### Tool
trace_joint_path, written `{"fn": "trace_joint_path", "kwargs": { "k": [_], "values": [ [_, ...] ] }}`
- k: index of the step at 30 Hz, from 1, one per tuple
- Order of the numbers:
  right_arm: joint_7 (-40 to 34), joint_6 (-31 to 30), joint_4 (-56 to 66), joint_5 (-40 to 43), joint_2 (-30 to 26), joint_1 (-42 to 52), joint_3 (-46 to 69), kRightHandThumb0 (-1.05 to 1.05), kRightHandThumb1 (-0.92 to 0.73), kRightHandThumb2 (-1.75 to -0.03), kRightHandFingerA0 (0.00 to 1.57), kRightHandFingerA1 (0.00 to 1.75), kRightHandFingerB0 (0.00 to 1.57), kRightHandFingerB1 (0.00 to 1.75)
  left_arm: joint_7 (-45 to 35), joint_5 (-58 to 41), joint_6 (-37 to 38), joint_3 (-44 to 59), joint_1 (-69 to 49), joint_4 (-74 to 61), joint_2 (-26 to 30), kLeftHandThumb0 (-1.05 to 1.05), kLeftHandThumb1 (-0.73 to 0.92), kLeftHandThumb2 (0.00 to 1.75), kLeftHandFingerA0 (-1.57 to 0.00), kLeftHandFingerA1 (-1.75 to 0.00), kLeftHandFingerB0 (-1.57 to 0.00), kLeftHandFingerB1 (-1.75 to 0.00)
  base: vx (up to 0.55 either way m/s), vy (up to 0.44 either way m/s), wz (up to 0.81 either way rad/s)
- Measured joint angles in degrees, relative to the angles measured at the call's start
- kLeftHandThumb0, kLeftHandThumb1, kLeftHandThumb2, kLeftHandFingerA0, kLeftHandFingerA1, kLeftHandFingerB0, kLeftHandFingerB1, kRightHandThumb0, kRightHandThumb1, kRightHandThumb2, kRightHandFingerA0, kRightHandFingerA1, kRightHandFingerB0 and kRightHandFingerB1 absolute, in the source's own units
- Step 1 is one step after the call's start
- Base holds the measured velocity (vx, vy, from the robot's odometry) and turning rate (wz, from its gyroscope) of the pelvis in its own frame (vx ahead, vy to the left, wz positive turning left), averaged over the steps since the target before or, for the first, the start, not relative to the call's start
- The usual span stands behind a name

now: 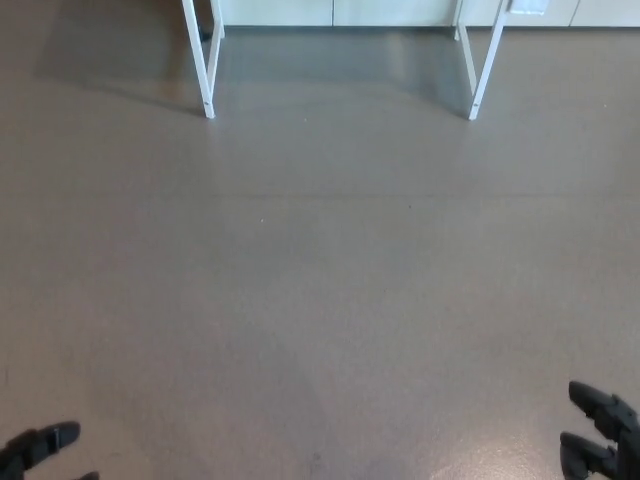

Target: The robot walk towards a table in front and then clicks the light switch button using the right hand's index finger

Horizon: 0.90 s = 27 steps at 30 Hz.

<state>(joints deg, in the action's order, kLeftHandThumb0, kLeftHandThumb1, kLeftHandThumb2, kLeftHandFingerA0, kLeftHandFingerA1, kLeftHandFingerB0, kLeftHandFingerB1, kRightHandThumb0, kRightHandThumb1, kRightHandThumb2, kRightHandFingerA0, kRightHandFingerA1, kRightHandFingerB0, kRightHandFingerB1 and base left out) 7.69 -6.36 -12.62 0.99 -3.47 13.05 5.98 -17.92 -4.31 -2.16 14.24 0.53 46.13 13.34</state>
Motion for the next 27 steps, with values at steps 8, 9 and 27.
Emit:
{"fn": "trace_joint_path", "kwargs": {
  "k": [8,9,27],
  "values": [
    [1.23,-2.58,1.98,2.06,0.47,3.44,-0.03,0.00,-0.92,-0.71,0.20,0.42,0.07,0.32,-3.74,-2.19,-0.10,0.34,-2.31,-0.33,0.11,-0.13,0.49,0.90,-0.38,-0.59,-0.19,-0.49,0.00,0.000,0.00],
    [1.33,-2.64,1.97,2.14,0.47,3.85,-0.04,0.00,-0.92,-0.71,0.20,0.42,0.07,0.32,-4.00,-2.36,-0.10,0.30,-2.81,-0.56,0.10,-0.13,0.49,0.90,-0.38,-0.59,-0.19,-0.49,0.00,0.000,0.00],
    [2.17,-2.54,1.37,2.63,-0.39,10.41,-0.68,0.00,-0.83,-1.22,0.10,0.52,0.09,0.52,-4.98,-3.01,-0.33,-1.36,-10.56,-3.04,-0.99,-0.11,0.49,0.91,-0.41,-0.60,-0.20,-0.50,0.13,0.086,0.01]
  ]
}}
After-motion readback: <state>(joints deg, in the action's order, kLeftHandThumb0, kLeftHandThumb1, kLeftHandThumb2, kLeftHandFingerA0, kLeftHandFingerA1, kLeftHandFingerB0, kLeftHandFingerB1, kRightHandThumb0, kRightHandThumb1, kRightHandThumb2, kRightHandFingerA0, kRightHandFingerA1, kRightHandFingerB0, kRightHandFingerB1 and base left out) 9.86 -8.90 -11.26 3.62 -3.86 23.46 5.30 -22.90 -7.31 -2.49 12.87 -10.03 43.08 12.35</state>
